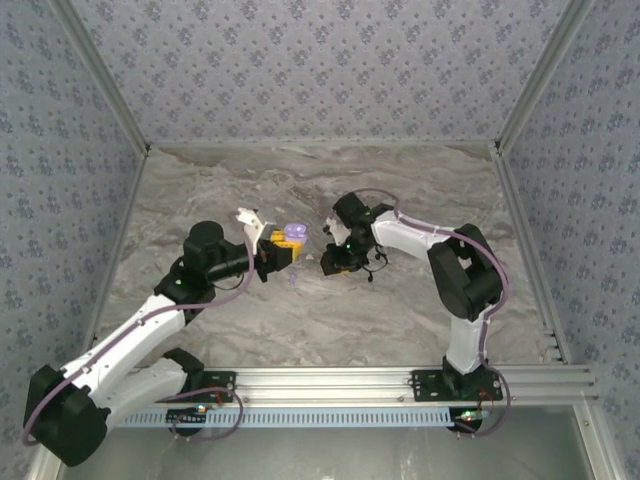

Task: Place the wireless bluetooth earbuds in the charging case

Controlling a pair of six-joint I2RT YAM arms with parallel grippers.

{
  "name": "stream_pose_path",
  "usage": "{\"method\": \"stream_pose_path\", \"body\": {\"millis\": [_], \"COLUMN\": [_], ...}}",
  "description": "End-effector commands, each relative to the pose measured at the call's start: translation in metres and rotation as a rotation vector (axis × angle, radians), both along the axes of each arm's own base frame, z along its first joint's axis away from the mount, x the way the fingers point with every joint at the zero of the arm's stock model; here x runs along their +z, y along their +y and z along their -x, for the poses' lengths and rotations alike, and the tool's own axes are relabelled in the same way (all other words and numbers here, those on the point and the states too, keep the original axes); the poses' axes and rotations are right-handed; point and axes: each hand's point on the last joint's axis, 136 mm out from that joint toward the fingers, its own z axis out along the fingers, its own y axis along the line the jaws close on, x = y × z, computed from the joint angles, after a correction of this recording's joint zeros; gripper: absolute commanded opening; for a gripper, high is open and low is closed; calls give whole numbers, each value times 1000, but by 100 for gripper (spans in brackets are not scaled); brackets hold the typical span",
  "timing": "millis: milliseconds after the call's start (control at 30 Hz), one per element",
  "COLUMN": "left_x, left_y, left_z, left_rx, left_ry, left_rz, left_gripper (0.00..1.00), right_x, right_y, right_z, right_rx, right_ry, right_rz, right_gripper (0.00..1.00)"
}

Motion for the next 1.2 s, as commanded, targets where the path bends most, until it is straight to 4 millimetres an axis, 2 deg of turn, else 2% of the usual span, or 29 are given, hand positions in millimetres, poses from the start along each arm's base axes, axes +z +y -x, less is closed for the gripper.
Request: {"method": "stream_pose_path", "body": {"millis": [0,300,533,833,1167], "left_x": [6,1,-1,-6,-8], "left_y": [1,1,1,0,1], "left_z": [2,1,1,-1,-2], "left_rx": [6,12,17,18,21], "left_ry": [-12,5,7,13,12], "left_rz": [14,9,4,-7,-10], "left_gripper": [23,24,24,24,24], "right_x": [-4,-18,-30,-28,-29], "right_y": [12,15,10,6,3], "right_z": [10,15,10,-7,-11], "right_rx": [10,5,-5,-16,3], "right_ry": [49,78,63,18,-24], "right_rz": [-24,12,83,153,232], "right_gripper": [32,33,33,33,34]}}
